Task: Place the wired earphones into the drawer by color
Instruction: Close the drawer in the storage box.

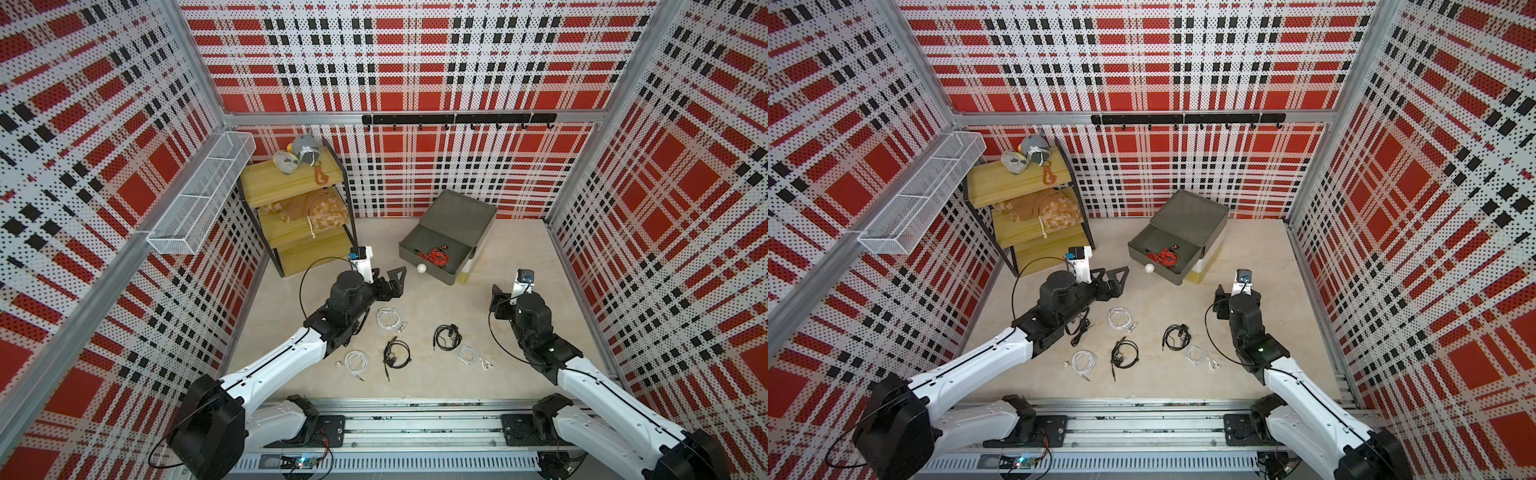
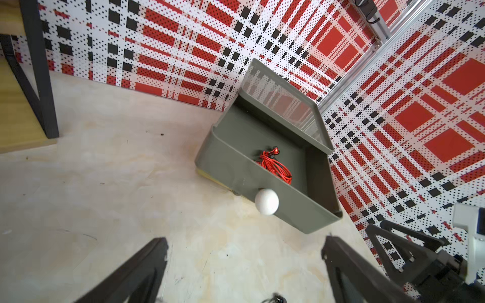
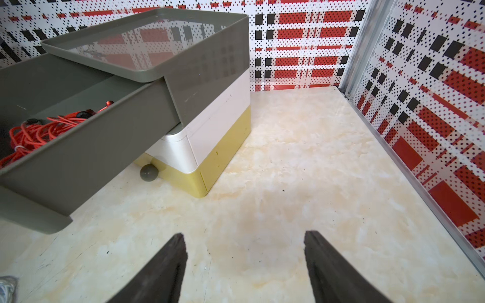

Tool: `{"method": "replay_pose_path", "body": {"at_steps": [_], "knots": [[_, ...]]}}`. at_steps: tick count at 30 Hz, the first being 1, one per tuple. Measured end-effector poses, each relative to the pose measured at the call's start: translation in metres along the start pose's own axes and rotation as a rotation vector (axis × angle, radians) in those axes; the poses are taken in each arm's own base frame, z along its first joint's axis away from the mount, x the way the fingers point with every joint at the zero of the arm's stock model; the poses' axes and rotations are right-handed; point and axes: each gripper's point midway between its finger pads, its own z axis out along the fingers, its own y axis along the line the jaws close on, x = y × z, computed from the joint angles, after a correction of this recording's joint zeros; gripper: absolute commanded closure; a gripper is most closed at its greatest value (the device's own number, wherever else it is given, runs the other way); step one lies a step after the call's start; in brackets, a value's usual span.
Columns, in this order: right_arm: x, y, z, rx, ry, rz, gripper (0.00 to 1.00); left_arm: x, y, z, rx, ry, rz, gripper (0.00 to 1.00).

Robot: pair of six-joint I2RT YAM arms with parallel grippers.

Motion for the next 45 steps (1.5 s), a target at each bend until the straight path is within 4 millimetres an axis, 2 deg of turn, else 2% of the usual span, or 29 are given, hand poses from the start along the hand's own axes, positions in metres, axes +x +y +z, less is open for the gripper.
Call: {"method": "replay_pose_path", "body": {"at_steps": [7, 13, 16, 23, 36, 45], "knots": [[0.006, 0.001, -0.001, -0.017, -0.001, 0.002, 0.23, 0.006, 0.007, 0.01, -0.005, -0.008, -0.059, 0.01], [0.0, -0.001, -0.008, -0.025, -0.038, 0.019, 0.23, 0.025, 0.025, 0.03, -0.053, 0.033, -0.096, 0.01], [-0.003, -0.002, -0.01, -0.027, -0.05, 0.023, 0.23, 0.028, 0.029, 0.038, -0.068, 0.044, -0.107, 0.01], [-0.003, -0.003, -0.01, -0.026, -0.053, 0.025, 0.23, 0.019, 0.024, 0.056, -0.057, 0.029, -0.119, 0.01], [-0.004, -0.003, -0.011, -0.027, -0.056, 0.027, 0.23, 0.019, 0.02, 0.082, -0.038, 0.052, -0.128, 0.01], [-0.006, -0.003, -0.012, -0.028, -0.062, 0.029, 0.23, 0.021, 0.018, 0.092, -0.027, 0.064, -0.128, 0.01]]}}
